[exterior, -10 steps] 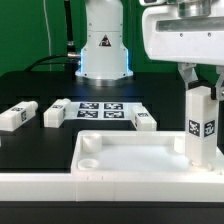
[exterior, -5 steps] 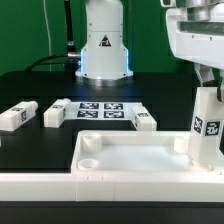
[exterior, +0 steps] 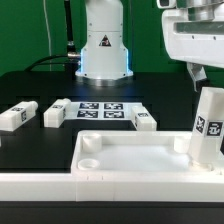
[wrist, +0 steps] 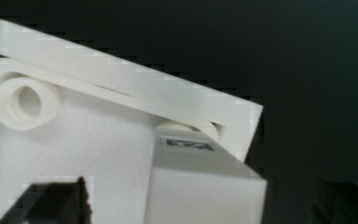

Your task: Assemble desk

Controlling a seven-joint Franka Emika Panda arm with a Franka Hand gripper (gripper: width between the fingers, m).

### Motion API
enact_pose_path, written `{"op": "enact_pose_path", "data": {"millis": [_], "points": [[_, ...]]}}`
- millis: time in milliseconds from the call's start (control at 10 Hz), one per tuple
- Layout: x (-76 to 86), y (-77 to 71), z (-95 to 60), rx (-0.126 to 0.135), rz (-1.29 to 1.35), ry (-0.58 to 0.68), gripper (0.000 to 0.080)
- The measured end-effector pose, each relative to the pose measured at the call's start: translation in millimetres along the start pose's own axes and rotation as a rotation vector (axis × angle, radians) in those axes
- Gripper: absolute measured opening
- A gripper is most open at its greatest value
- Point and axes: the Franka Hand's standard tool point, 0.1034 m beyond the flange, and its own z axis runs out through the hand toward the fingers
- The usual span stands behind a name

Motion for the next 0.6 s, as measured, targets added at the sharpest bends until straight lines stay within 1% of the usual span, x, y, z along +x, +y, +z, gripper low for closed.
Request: {"op": "enact_pose_path", "data": {"millis": [400, 500, 600], "points": [[0.1, 0.2, 0.4, -0.001, -0.276, 0.000, 0.0649], [0.4, 1.2, 0.8, -0.011, -0.386, 0.003, 0.0649], [0.9, 2.9, 1.0, -0.048, -0.512, 0.018, 0.0649]]}}
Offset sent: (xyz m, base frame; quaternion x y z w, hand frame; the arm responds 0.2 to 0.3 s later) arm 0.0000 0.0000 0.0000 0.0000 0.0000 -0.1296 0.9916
